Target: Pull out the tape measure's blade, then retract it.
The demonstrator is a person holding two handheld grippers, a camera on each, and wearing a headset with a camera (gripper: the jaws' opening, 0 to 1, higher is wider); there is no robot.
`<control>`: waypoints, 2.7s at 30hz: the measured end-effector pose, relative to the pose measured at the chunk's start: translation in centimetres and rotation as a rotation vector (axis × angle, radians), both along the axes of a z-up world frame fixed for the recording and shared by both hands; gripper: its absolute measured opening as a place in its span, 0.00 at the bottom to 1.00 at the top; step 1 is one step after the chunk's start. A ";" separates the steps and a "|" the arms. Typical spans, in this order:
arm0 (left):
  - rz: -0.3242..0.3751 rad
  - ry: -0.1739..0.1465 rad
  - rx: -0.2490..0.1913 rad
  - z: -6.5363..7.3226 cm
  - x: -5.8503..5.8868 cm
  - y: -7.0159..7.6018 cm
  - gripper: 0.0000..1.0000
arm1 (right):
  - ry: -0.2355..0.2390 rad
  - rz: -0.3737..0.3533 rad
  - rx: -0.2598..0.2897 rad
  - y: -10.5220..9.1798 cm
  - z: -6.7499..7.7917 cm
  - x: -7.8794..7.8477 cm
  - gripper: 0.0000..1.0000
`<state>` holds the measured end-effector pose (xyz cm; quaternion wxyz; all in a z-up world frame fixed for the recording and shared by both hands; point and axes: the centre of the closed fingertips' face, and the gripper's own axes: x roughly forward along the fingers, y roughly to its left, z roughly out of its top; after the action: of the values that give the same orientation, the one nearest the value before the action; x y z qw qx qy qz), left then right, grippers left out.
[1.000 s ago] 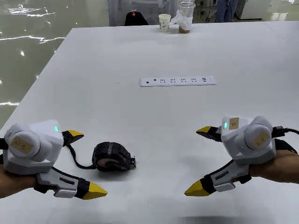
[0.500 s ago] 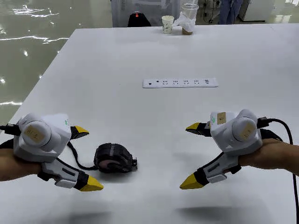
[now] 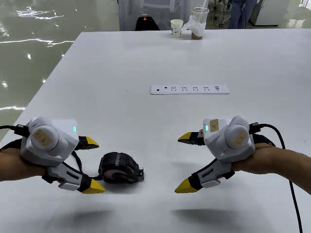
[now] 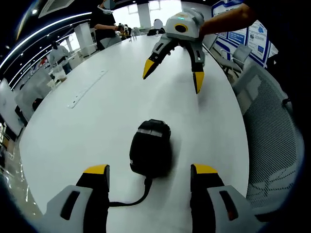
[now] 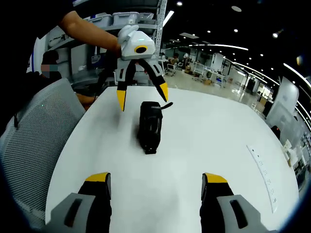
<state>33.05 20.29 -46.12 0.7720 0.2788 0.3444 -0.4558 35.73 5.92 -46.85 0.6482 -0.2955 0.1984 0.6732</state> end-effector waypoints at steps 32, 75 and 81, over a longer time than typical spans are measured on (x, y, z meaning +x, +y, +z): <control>-0.130 0.045 0.087 -1.1 1.0 -0.8 0.34 | 0.010 0.105 -0.046 5.2 -2.5 -1.0 0.34; -0.187 0.067 0.112 -2.4 1.6 -1.0 0.25 | 0.049 0.111 -0.079 7.9 -4.9 -1.2 0.12; -0.183 0.074 0.108 -2.5 1.6 -1.0 0.24 | 0.037 0.128 -0.073 7.9 -4.9 -1.2 0.10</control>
<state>34.67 19.32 -48.59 0.6978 0.3334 0.3696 -0.5151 34.49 13.78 -51.71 0.5889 -0.3184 0.2156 0.7109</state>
